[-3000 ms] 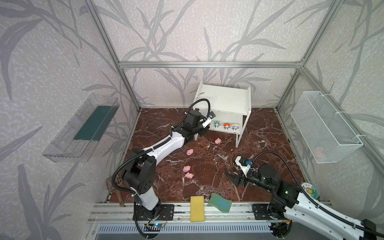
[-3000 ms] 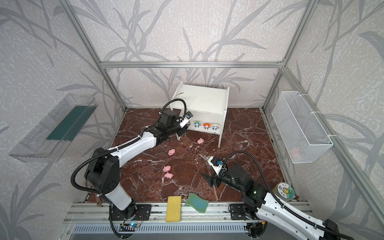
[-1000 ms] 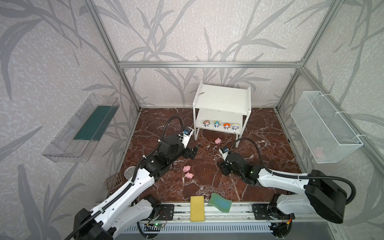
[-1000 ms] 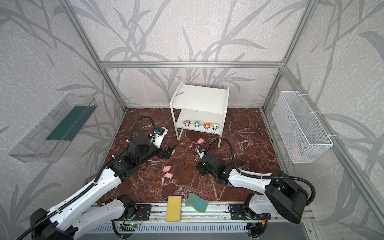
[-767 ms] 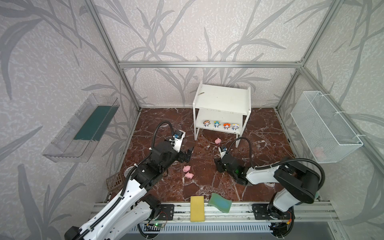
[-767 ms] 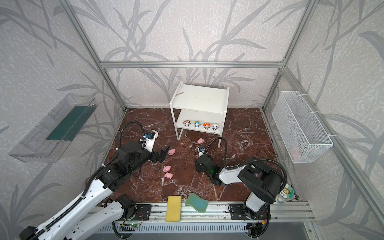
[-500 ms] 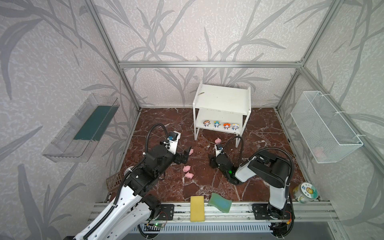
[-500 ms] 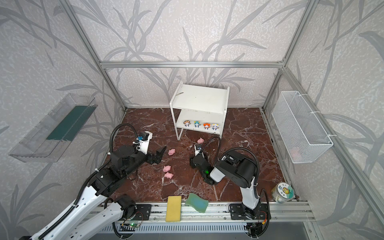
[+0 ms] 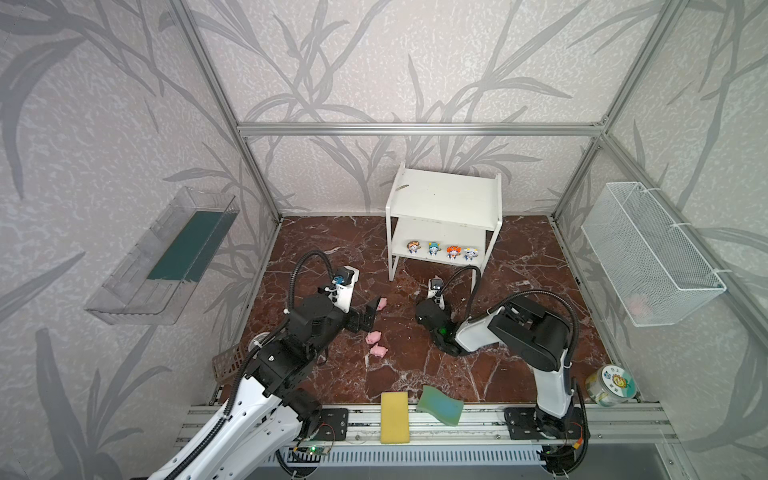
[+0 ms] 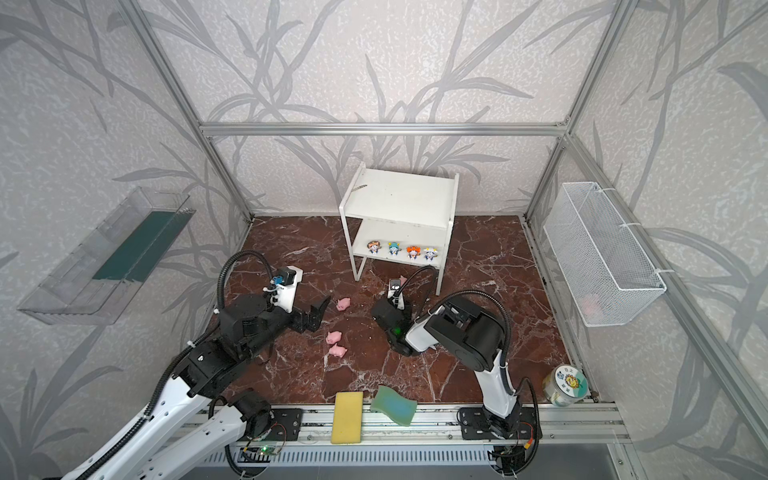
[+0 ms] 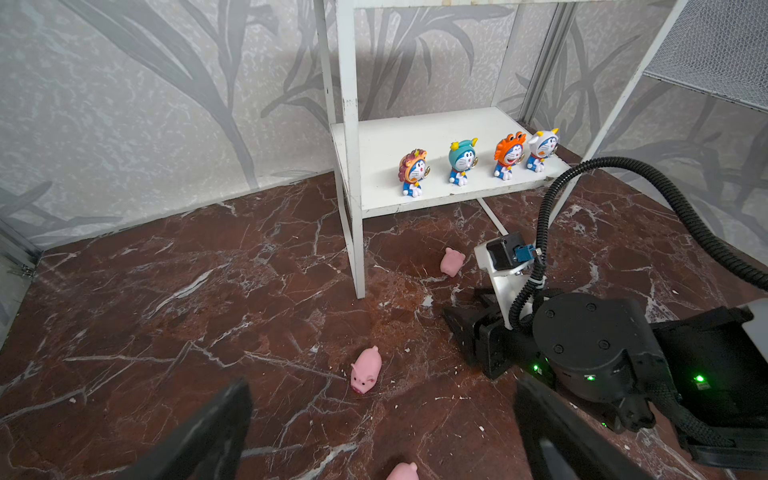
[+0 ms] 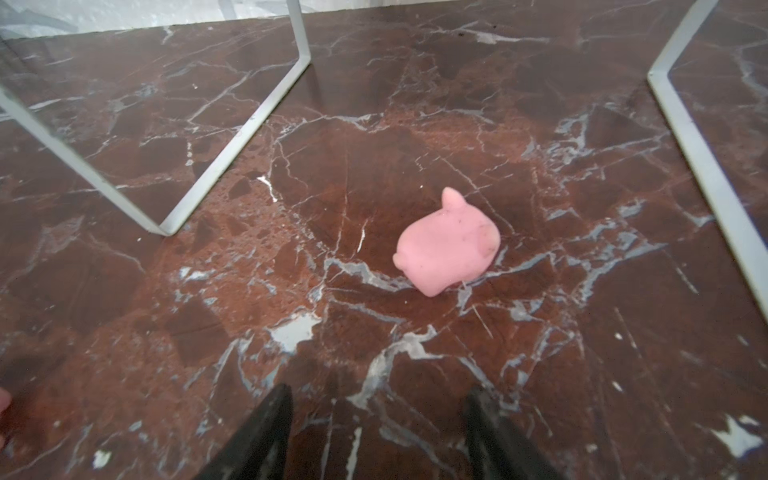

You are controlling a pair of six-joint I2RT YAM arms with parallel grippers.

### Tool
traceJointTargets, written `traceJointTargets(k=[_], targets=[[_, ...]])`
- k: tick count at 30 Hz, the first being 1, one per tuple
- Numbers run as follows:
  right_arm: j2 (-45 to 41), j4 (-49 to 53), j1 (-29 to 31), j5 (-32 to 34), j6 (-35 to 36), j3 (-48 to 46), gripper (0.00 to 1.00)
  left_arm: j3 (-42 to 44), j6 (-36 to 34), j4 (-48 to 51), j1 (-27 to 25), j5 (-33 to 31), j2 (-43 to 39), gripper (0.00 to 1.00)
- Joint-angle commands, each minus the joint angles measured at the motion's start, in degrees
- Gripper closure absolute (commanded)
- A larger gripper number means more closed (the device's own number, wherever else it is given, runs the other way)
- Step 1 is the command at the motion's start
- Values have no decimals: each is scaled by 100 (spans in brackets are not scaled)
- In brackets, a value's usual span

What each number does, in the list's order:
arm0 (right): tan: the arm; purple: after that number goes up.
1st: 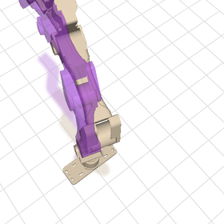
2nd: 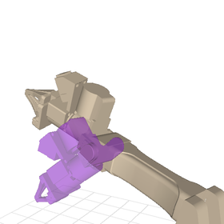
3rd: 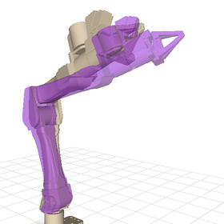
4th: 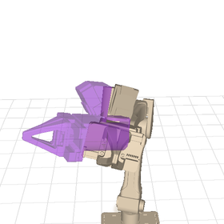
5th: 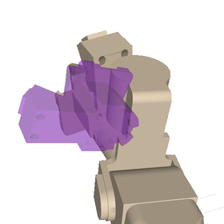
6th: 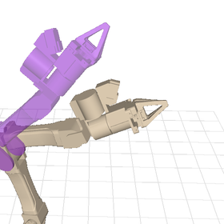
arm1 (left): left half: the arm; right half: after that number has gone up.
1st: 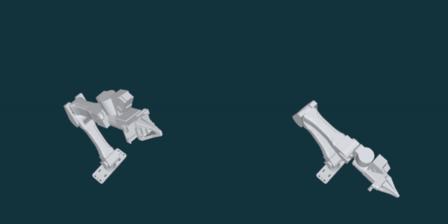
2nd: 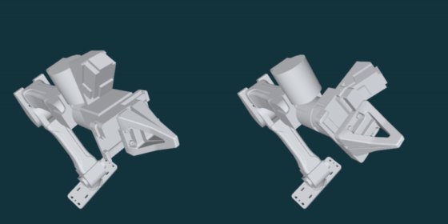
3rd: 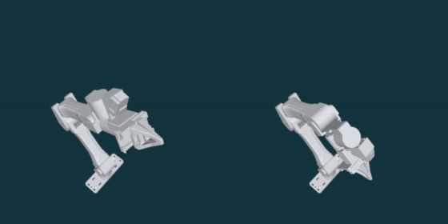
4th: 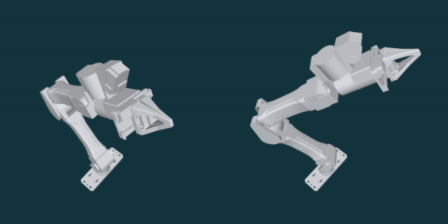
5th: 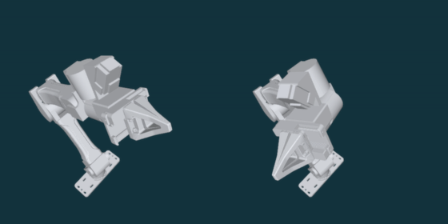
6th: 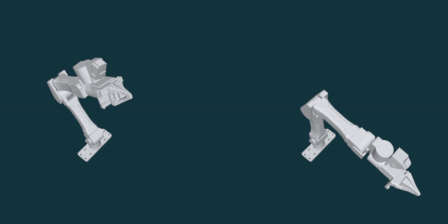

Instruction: Place and organize the plastic toys onto the shelf

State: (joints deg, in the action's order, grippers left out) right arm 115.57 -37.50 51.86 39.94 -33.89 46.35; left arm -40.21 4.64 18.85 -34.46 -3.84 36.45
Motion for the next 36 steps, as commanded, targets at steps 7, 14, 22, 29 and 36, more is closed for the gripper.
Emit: traceJointTargets(k=[7,14,22,29,36], targets=[[529,-338,-96,389,-136,94,37,77,71,-56,-23,-16,15,1],[825,-1416,-108,408,111,-38,38,82,62,-97,-25,38,63,1],[833,-955,-168,446,-408,155,37,97,77,-116,-18,67,38,1],[913,-773,8,892,-298,366,49,103,107,-127,-32,111,3,1],[997,-987,139,1156,1,380,65,119,123,-136,-48,111,-67,1]])
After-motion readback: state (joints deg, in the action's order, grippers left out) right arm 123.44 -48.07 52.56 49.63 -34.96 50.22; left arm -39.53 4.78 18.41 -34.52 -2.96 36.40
